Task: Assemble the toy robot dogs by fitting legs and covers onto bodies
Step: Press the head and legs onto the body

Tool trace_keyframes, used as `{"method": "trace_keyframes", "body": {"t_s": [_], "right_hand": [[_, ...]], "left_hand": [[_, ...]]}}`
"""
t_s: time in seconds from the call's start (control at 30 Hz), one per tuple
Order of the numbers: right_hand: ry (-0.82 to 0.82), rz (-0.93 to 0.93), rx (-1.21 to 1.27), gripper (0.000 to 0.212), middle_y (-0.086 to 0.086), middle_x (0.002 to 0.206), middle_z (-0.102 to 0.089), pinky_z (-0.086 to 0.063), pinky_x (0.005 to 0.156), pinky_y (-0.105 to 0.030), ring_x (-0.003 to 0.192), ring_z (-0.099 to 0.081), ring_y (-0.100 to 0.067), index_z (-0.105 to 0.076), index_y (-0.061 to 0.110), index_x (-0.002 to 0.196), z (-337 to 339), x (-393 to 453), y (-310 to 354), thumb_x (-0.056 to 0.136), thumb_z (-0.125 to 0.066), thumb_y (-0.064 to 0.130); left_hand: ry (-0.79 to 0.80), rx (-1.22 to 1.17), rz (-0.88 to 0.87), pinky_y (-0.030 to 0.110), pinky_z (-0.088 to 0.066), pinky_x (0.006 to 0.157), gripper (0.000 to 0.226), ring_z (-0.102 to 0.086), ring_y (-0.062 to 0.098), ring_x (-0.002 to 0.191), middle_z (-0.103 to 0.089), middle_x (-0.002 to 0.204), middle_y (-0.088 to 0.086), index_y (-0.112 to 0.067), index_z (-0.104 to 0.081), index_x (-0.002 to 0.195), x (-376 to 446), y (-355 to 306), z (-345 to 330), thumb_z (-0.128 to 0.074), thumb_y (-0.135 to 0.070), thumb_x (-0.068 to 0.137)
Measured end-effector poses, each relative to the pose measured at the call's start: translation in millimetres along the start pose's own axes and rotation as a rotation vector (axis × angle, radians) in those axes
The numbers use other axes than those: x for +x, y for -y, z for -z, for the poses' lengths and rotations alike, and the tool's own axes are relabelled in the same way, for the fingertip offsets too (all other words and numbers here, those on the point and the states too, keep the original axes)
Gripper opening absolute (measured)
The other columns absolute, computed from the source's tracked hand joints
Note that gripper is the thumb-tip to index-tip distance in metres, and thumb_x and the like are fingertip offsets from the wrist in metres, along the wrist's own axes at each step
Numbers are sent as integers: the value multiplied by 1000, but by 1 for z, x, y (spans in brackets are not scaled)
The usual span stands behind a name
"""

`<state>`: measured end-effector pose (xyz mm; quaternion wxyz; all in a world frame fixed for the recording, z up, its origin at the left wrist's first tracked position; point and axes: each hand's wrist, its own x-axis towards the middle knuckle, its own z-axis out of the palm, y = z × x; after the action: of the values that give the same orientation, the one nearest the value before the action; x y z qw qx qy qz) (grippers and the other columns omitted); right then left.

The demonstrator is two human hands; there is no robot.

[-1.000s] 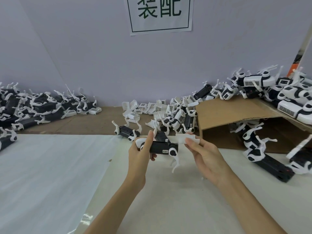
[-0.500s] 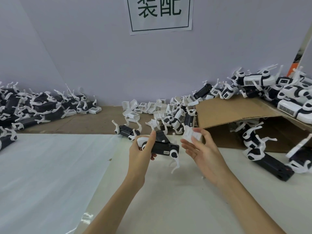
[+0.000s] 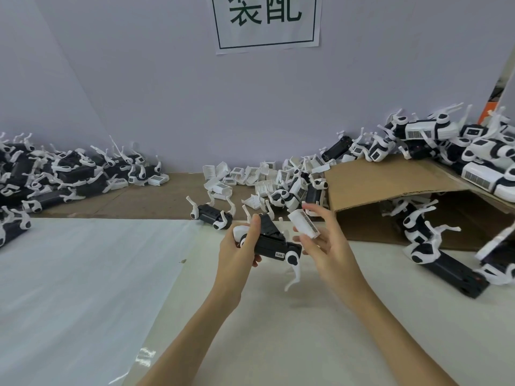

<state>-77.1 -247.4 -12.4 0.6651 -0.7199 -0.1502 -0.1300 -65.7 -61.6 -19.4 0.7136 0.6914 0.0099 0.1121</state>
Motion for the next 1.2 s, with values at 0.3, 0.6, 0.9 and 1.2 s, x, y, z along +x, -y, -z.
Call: {"method": "trace_keyframes", "body": {"t_s": [0.3,0.6,0.9,1.2], "right_hand": [[297,3,-319,55,16,141,-53,-41,95,-5,125,-50,5,-44,42,152,-18,-11,-5,106,-53,14],[110,365,-902,77,2,136,-62,-49,104,-38,124,-56,-20,-47,17,154,-26,-12,-8,87,-84,25],[31,369,-866,71,8,139,-66,-45,97,-26,118,-61,-21,-60,23,144,-31,-12,-5,80,-90,22],[42,366,-877,70,2,146,-62,-46,111,-34,128,-60,-24,-56,18,149,-35,-13,-5,85,-85,13]], "left_hand": [[55,124,-119,22,-47,58,60,-59,13,64,-68,75,-6,-17,-61,105,-4,2,-4,-45,-73,92],[58,182,-170,21,-47,59,56,-64,8,67,-68,78,-13,-17,-61,104,-5,2,-6,-46,-70,95],[0,229,-137,28,-51,55,72,-69,14,66,-71,78,-11,-14,-66,101,-4,2,-5,-52,-84,88],[-8,240,-136,28,-50,60,62,-68,13,68,-68,79,-11,-15,-66,95,-6,1,-7,-52,-76,93]]}}
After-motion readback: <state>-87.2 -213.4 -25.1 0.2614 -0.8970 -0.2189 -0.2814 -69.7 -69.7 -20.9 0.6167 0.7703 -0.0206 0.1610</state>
